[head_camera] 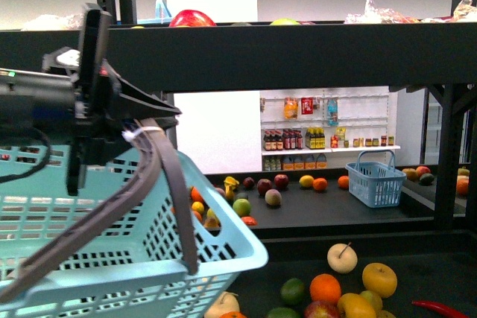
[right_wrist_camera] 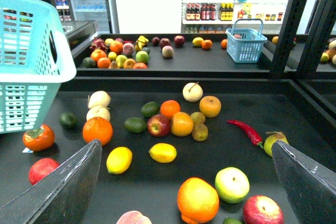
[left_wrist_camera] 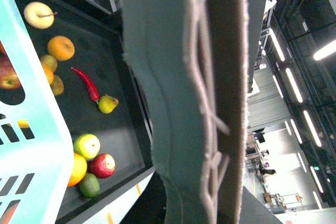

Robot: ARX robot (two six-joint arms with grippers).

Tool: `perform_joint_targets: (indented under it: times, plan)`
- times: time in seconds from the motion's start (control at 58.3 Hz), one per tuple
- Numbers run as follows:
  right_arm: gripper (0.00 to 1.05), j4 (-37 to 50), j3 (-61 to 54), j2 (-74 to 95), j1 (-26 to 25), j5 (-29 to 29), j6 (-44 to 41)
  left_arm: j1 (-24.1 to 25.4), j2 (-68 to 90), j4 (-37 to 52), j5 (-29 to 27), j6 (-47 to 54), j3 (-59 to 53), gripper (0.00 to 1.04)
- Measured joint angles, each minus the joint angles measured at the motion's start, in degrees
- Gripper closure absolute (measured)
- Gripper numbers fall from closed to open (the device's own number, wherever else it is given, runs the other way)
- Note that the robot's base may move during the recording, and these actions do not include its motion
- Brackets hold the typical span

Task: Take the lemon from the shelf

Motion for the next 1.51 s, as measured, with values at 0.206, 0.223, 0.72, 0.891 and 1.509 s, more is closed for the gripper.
perform_joint_targets:
  times: [0.206, 0.223, 0.72, 0.891, 1.509]
  plan:
    - [0.07, 0.0, 0.0, 0.0, 0.0, 0.0, 0.0, -5.6, 4.3, 2.6, -2.1, -0.9, 3.8, 0.96]
    - [0.07, 0.0, 0.0, 0.0, 0.0, 0.0, 0.0, -6.2, 4.6, 2.6, -2.6, -0.9, 4.2, 0.96]
    - [0.07, 7.1, 7.9, 37.2, -3.8, 7.1, 4.9, -10.0, 6.9, 0.2, -6.0, -0.7, 6.2, 0.97]
    - [0.07, 19.5, 17.8, 65.6, -9.6, -0.5, 3.4, -10.0, 6.9, 0.2, -5.9, -0.7, 6.2, 0.97]
    - [0.07, 0.6, 70.7, 123.3, -1.9, 3.8, 12.8, -10.0, 7.0, 0.2, -5.9, -0.6, 6.3, 0.97]
